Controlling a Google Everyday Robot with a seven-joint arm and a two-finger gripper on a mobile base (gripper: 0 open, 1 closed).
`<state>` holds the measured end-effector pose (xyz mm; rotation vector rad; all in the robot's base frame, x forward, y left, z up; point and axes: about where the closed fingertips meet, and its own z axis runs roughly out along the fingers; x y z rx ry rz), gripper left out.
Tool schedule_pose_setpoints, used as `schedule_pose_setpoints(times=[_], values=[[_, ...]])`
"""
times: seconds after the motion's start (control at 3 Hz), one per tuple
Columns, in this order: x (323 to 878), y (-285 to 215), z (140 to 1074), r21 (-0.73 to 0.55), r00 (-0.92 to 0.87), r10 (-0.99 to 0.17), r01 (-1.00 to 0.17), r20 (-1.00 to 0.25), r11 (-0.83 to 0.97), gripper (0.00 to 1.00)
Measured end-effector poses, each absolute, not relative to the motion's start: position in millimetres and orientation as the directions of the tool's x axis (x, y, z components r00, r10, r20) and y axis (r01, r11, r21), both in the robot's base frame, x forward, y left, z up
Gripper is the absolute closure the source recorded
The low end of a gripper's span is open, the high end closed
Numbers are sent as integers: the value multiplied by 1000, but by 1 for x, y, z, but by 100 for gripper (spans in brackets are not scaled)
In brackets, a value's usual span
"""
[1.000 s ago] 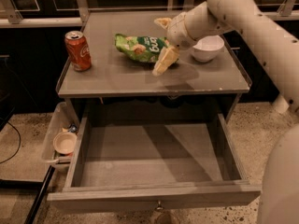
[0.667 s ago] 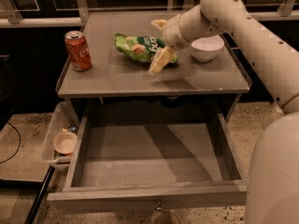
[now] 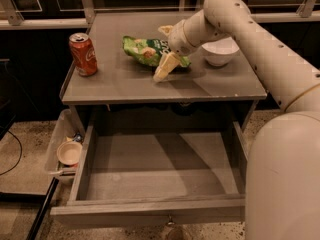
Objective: Place green rice chip bag into top drawer
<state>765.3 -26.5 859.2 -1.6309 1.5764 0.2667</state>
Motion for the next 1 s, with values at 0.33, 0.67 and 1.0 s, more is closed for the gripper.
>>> schedule_pose_setpoints(times=[0.33, 0.67, 1.0], values=[[766, -27, 859, -405, 188, -727, -904, -661, 135, 18], [766, -27, 859, -405, 188, -727, -904, -661, 135, 41], [766, -27, 859, -405, 188, -727, -904, -661, 135, 65]])
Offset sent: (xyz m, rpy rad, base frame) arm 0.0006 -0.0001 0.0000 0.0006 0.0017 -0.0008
